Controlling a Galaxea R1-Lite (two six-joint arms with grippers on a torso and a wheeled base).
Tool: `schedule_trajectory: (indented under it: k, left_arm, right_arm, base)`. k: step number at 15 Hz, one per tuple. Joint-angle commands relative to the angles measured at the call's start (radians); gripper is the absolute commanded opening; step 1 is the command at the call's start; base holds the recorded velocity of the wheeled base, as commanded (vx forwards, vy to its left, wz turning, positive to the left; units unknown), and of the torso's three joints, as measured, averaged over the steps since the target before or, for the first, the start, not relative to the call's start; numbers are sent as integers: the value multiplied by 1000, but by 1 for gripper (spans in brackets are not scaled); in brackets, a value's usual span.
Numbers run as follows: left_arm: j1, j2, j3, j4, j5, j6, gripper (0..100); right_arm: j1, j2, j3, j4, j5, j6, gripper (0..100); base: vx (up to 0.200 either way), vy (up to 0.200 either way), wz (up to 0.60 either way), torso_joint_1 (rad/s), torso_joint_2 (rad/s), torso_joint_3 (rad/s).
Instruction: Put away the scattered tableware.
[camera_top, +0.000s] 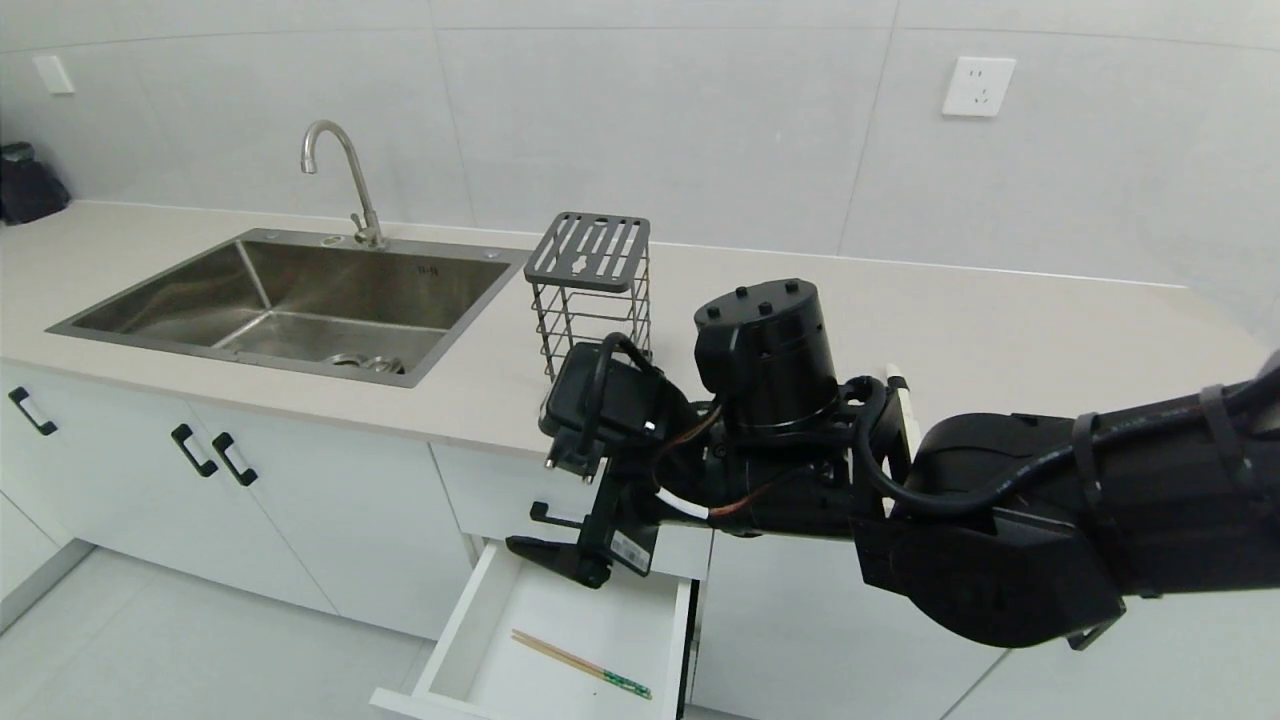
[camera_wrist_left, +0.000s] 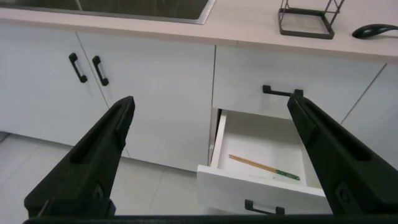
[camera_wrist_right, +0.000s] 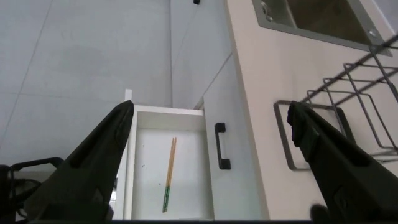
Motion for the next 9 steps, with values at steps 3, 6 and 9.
schedule_trajectory:
  k: [3,6,9]
  left_arm:
    - [0,1,0,0,0,0,100]
    - [0,1,0,0,0,0,100]
    - [0,1,0,0,0,0,100]
  right_arm:
    - [-5,14,-6,-6,0,1,100]
    - [-7,7,-3,33,0,0,100]
    - [-13,-1,13,34,0,0,100]
  base:
    - [0,0,0,31,-55,-28]
    - [0,0,0,0,0,0]
    - [0,0,0,0,0,0]
